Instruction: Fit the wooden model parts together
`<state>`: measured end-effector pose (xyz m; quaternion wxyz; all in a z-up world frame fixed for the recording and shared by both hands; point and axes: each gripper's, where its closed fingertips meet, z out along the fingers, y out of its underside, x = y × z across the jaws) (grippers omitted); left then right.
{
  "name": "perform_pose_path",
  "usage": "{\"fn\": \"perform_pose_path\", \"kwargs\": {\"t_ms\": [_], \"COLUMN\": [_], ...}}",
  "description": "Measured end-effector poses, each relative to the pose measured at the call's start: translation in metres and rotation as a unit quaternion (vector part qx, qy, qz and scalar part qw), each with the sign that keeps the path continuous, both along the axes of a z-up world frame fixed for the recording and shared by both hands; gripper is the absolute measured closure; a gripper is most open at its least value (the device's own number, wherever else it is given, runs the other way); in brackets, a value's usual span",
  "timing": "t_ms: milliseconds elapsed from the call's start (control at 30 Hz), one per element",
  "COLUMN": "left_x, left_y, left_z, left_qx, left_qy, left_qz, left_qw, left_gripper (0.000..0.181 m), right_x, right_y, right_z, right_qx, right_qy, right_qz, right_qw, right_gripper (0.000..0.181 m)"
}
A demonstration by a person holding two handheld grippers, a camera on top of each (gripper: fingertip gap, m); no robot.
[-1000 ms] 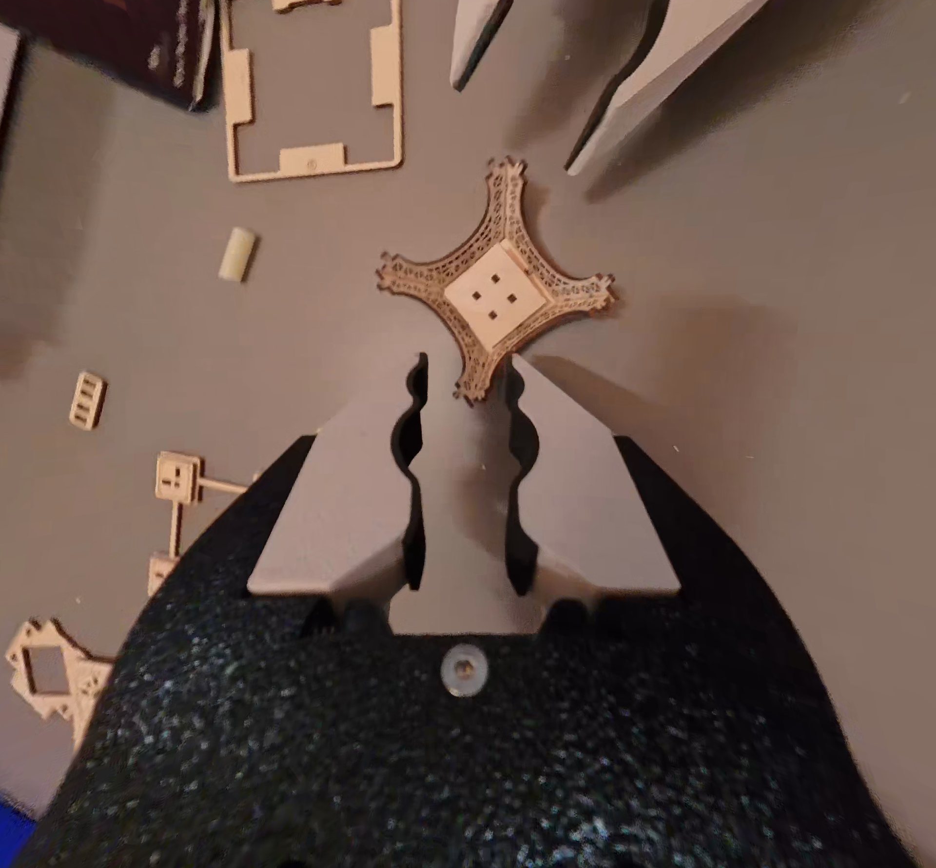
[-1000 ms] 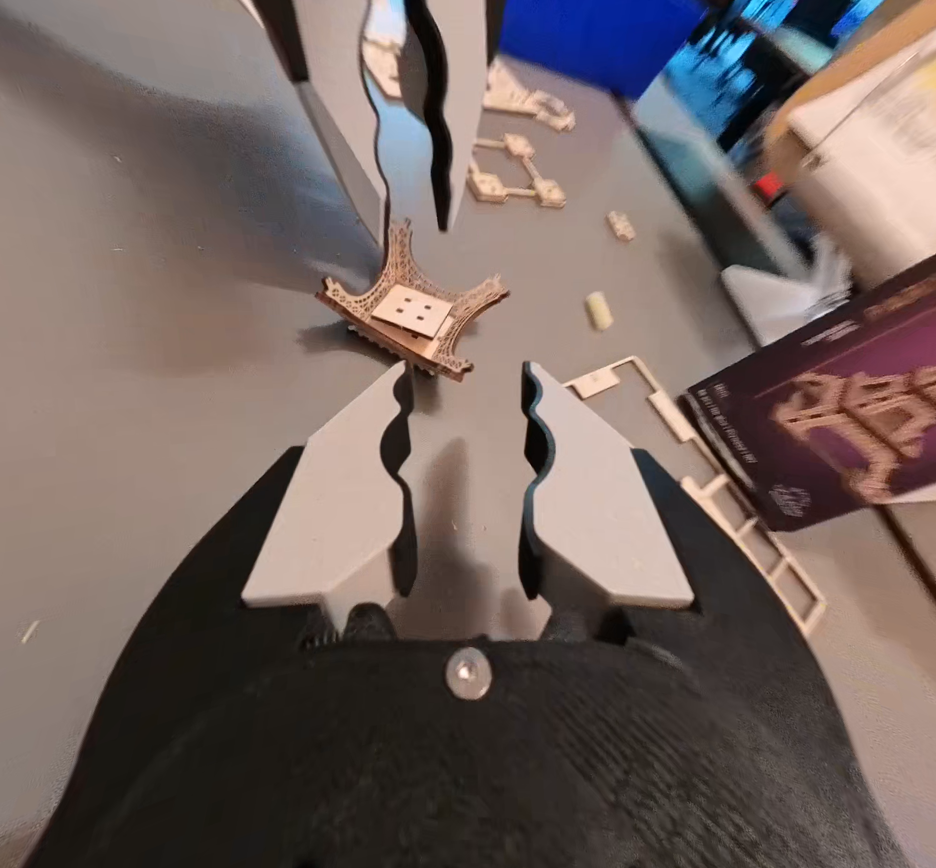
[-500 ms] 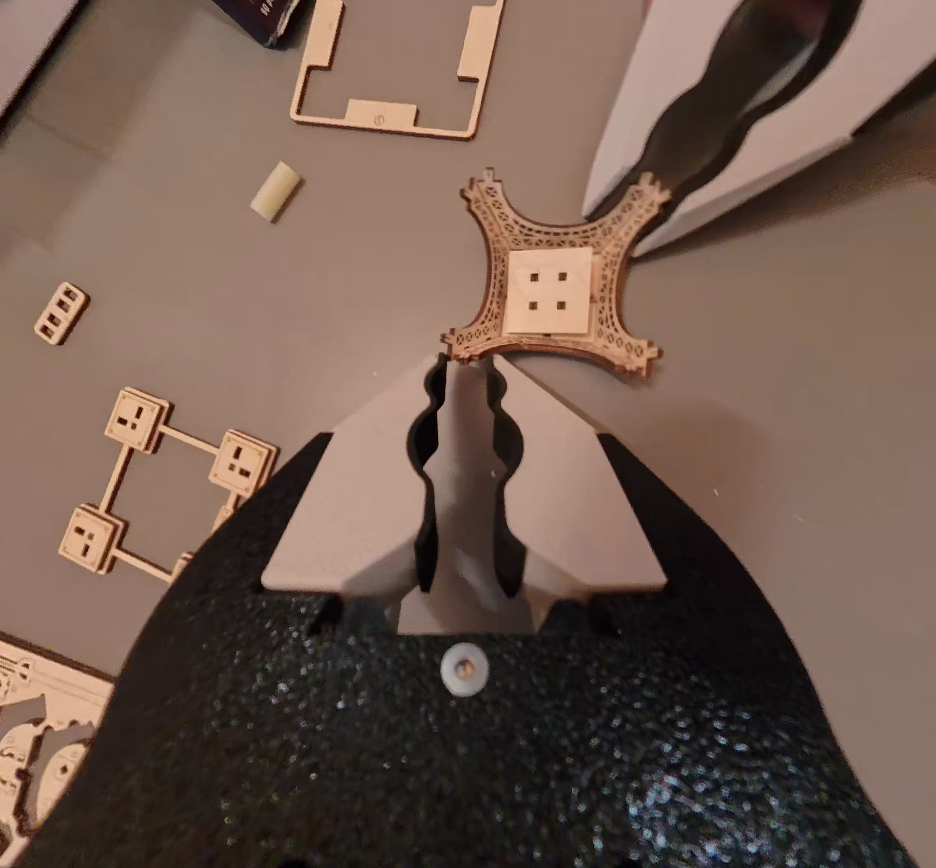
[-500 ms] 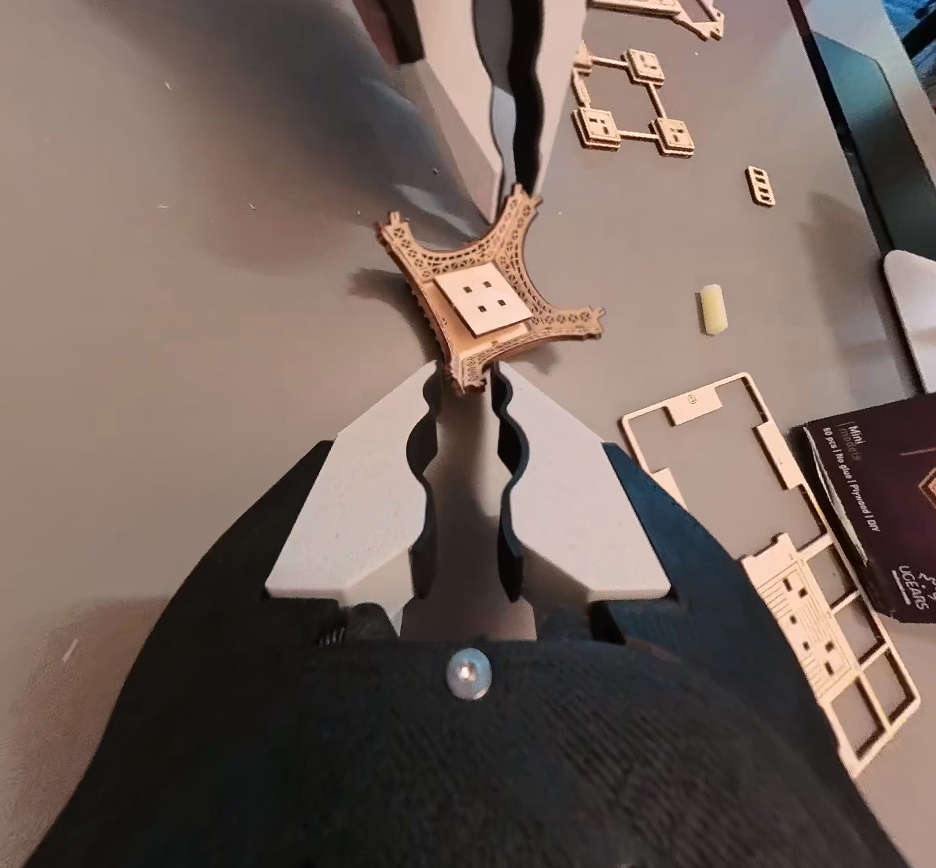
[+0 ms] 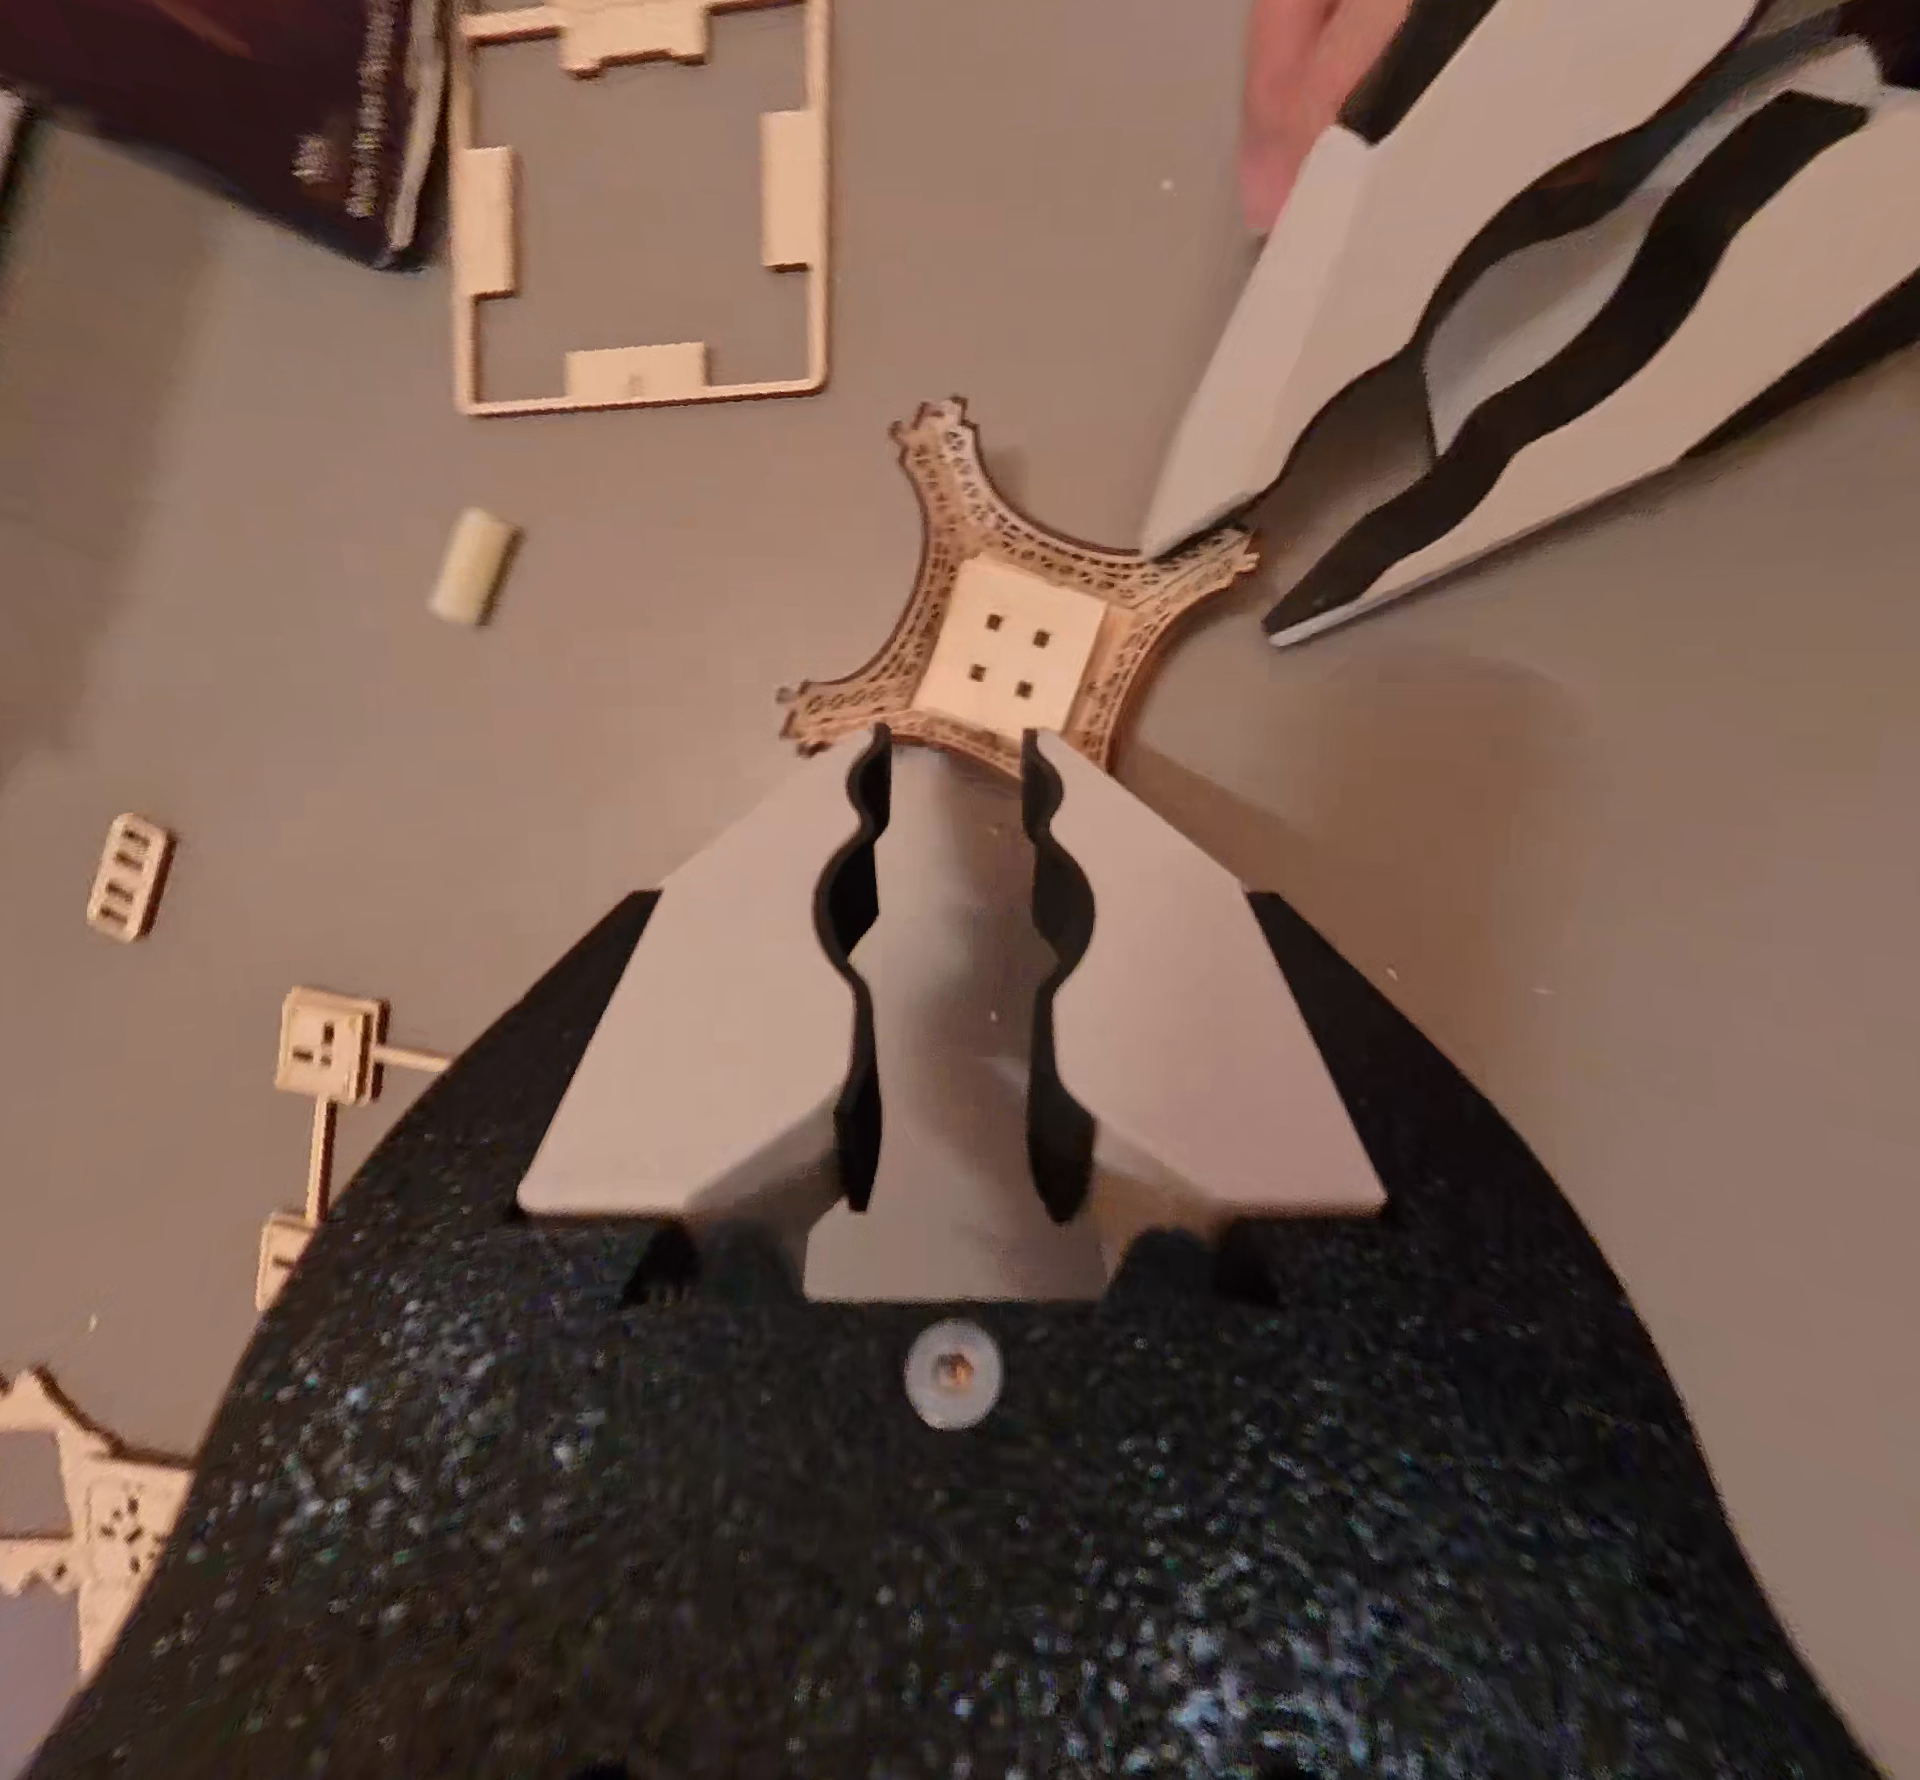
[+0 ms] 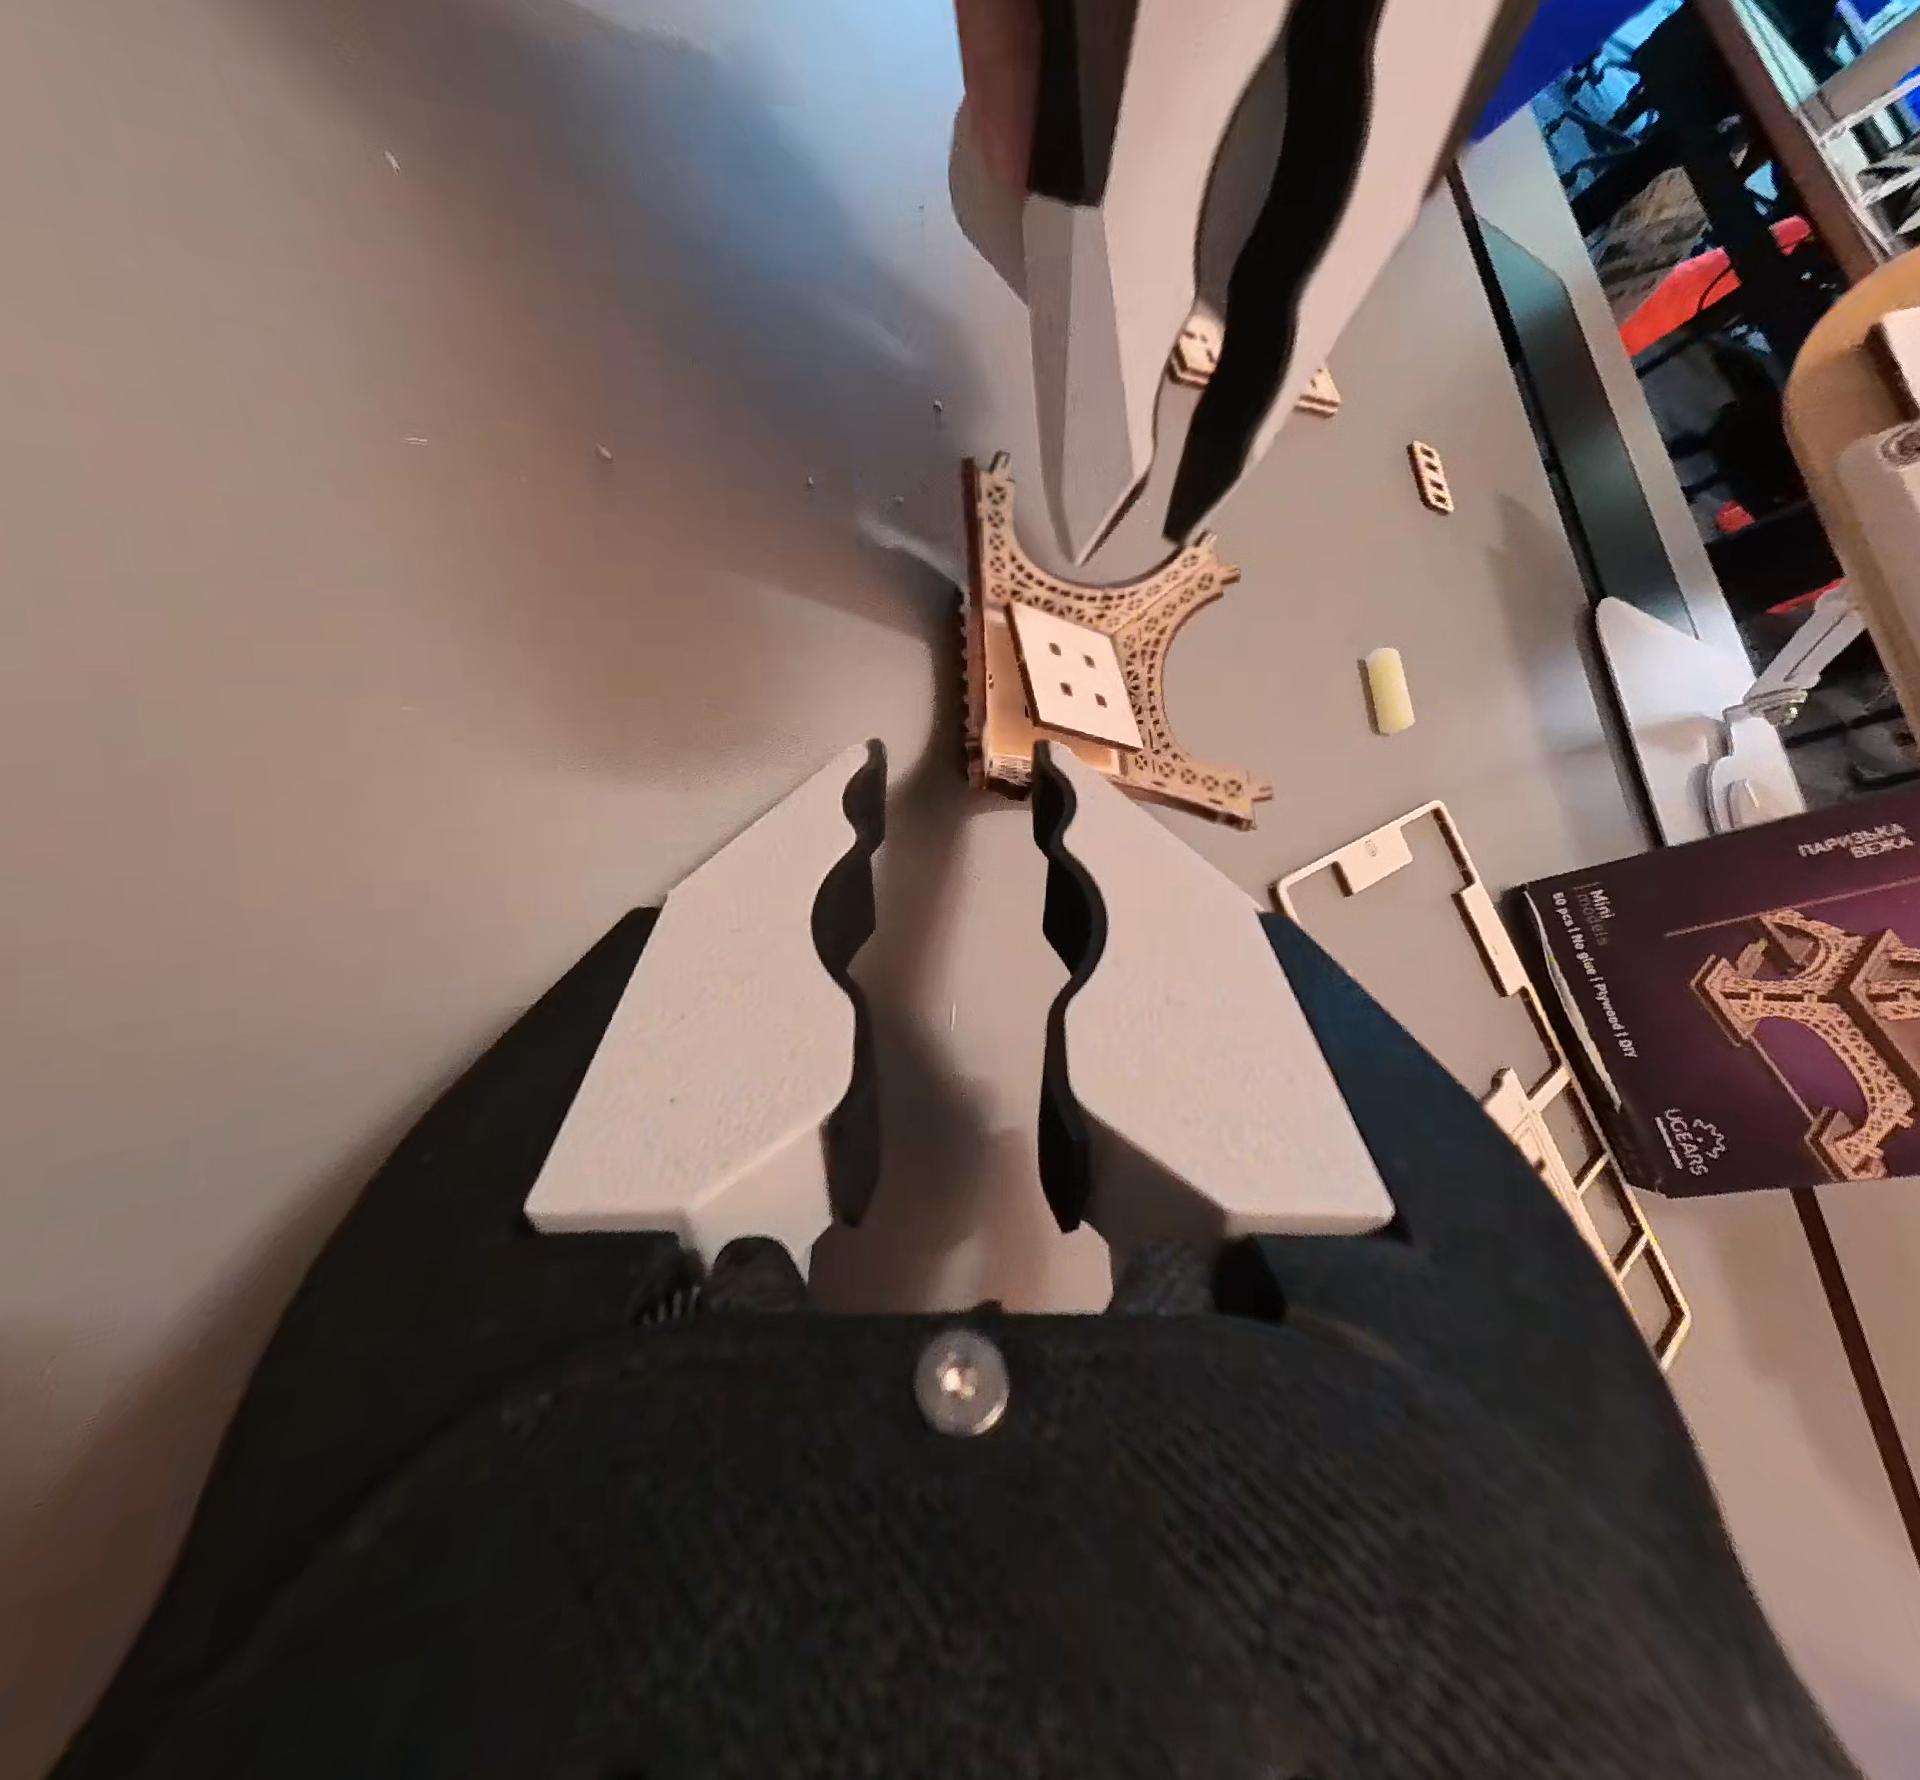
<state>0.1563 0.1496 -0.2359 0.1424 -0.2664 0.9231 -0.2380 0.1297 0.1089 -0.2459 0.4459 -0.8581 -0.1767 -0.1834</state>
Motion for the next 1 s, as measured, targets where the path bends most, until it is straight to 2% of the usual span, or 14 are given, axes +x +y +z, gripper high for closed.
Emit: {"fn": "perform_pose_path", "kwargs": {"t_ms": [33,233,467,767,1000], "left_x": [0.0,-0.001,0.006,0.001,0.01], "left_y": [-0.003,-0.016,-0.018,-0.019,-0.018], "left_z": [-0.003,-0.01,-0.012,-0.018,-0.007], "left_qx": [0.013,0.039,0.075,0.091,0.098], "left_qy": [0.011,0.09,0.12,0.123,0.073], "left_qz": [-0.018,-0.106,-0.14,-0.149,-0.155], "left_qw": [1.0,0.989,0.98,0.977,0.98], "left_gripper": [0.157,0.155,0.159,0.16,0.158], "right_x": [-0.001,-0.001,0.001,-0.001,-0.001], "right_y": [0.001,-0.001,-0.005,-0.002,-0.001], "right_z": [-0.001,0.005,0.005,0.001,0.001], "right_qx": [-0.001,0.014,0.022,0.016,0.017], "right_qy": [-0.006,-0.029,-0.019,-0.03,-0.035], "right_qz": [-0.001,-0.002,0.002,0.004,0.004], "right_qw": [1.0,0.999,1.0,0.999,0.999], "right_gripper": [0.155,0.154,0.158,0.162,0.163]}}
